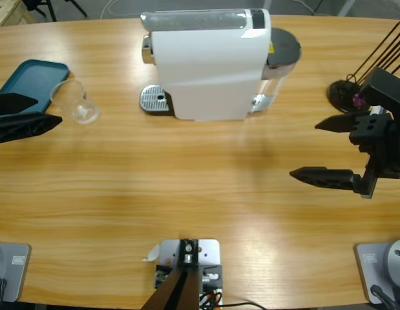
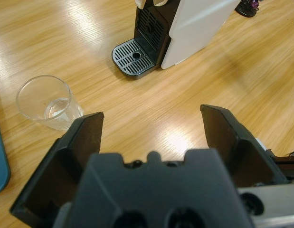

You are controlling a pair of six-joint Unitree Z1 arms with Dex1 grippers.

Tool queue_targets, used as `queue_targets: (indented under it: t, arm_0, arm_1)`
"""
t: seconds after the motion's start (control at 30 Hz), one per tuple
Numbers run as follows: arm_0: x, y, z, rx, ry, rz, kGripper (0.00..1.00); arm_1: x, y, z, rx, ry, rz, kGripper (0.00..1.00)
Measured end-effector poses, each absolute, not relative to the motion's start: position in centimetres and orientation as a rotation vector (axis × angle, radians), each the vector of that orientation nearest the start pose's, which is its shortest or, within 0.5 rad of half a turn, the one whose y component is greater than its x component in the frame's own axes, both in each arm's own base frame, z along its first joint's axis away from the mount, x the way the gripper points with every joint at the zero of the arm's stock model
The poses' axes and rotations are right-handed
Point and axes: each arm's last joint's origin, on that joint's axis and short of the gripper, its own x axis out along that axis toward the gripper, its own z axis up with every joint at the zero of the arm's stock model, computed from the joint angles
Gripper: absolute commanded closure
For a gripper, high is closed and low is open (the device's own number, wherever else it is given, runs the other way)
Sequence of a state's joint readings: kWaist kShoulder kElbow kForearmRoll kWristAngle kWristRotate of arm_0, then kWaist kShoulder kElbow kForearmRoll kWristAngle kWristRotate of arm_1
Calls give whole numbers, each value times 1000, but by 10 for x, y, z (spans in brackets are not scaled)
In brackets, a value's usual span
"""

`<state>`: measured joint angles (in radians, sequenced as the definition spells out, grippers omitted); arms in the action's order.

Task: Pour coffee

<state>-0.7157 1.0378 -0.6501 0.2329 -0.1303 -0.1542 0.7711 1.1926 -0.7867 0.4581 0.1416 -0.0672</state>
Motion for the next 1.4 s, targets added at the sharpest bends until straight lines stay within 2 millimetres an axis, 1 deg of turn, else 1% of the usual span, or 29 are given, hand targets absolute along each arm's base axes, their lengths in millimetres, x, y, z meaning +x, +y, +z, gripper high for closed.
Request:
queue_targets:
  t: [0.37,0.43,0.5,0.53,0.57,0.63,0.7,0.77,0.8,0.9,1.03,1.2,1.33,1.4]
  arm_0:
    - [103,-98,306,44,672,-766,115]
    - [104,-97,306,51,666,-742,115]
    - [104,-96,307,51,657,-721,87]
    - [105,-95,310,41,649,-716,95]
    - [107,-96,317,19,634,-715,173]
    - [114,-97,342,-96,600,-751,392]
    - [126,-97,367,-240,572,-794,398]
    - [141,-95,378,-376,570,-816,391]
    - [149,-95,380,-433,576,-826,386]
    - [177,-102,379,-602,617,-870,382]
    - [201,-108,371,-767,700,-841,386]
    - [220,-114,366,-886,736,-824,385]
    - [231,-122,361,-927,786,-899,386]
    - [237,-127,355,-933,831,-945,386]
  arm_1:
    - [118,124,304,-336,825,883,0]
    - [118,124,304,-337,824,883,0]
    - [118,124,304,-337,824,883,0]
    - [118,124,304,-337,824,883,0]
    - [118,124,304,-337,824,883,0]
    - [118,124,303,-337,825,883,0]
    - [118,124,303,-338,825,883,0]
    - [118,124,303,-338,827,883,0]
    - [118,124,303,-339,827,884,0]
    - [117,124,302,-340,829,883,0]
    - [117,124,301,-339,826,884,0]
    - [118,124,301,-337,821,884,0]
    - [117,124,301,-338,822,884,0]
    - [117,124,301,-338,822,884,0]
